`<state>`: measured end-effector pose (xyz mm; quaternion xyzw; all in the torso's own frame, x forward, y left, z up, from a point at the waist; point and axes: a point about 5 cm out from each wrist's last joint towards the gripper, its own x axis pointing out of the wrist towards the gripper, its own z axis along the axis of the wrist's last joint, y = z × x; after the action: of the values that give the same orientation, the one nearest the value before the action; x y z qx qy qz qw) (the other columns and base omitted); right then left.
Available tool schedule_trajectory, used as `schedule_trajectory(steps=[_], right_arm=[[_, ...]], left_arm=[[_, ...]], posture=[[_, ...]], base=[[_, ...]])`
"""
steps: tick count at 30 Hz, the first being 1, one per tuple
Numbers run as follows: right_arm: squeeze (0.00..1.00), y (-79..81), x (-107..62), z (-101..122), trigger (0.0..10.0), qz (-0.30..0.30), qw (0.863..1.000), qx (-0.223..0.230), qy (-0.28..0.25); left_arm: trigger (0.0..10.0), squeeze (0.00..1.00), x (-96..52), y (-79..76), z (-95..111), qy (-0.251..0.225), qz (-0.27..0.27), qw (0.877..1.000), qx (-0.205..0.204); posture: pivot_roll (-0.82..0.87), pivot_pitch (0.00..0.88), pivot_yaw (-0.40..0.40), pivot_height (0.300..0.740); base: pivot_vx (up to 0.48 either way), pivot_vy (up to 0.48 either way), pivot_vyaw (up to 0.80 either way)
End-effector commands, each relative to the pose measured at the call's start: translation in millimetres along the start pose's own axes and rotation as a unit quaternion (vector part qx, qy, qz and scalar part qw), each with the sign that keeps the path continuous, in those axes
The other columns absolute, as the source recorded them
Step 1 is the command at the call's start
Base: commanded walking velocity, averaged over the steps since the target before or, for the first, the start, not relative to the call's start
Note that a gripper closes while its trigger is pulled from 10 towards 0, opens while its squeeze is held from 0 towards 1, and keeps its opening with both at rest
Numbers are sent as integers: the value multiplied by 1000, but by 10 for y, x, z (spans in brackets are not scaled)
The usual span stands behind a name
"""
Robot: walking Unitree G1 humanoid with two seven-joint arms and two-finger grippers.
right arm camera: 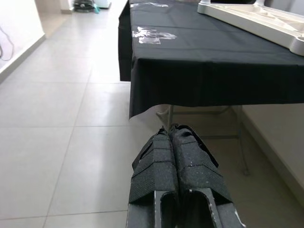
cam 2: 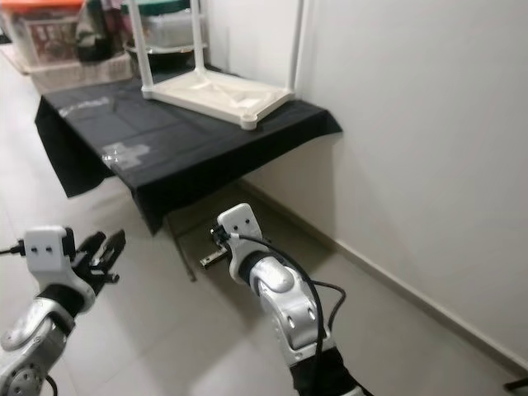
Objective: Building children table
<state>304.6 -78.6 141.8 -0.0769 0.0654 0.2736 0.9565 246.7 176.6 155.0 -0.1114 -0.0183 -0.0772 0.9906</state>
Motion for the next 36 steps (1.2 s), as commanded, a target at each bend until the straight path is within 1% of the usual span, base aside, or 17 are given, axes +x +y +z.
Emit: schedule_trajectory(steps=[1,6,17,28,30,32,33,35,36], right_arm=[[0,15,11,21,10000,3,1000,-8,-5],[0,26,30,32,10000,1,1000,-8,-9],[0,-6,18,7,10000,-10,1000,-14,-9],[0,-49,19,19,10000,-20,999,-24,-12],[0,-70,21,44,10000,-29,999,-25,-20],[0,-136,20,163,10000,-54,997,-8,-59],[0,-136,20,163,10000,-54,997,-8,-59],[0,-171,13,250,10000,-68,994,0,-89],[0,-181,8,283,10000,-72,992,15,-102]], left_arm=[[10000,0,16,-13,-4,1,-3,1000,3],[10000,0,42,-24,4,0,-7,1000,1],[10000,0,67,-53,6,-1,-15,1000,6],[10000,0,34,-51,-33,4,-8,1000,11],[10000,0,33,-51,-34,4,-7,1000,16],[10000,0,32,-52,-30,3,-5,1000,25],[10000,0,32,-52,-30,3,-5,1000,25],[10000,0,30,-51,-25,1,-3,1000,30],[10000,0,31,-51,-22,-1,-2,999,32]], posture=[[-93,0,-7,740],[-83,0,-7,740],[-72,0,-9,740],[-64,0,-22,740],[-63,0,-24,740],[-62,0,-25,740],[-62,0,-25,740],[-58,0,-27,740],[-55,0,-31,740]], base=[[0,0,0],[49,0,0],[279,0,0],[298,0,0],[300,0,0],[298,0,0],[296,0,0],[296,0,0],[300,0,0]])
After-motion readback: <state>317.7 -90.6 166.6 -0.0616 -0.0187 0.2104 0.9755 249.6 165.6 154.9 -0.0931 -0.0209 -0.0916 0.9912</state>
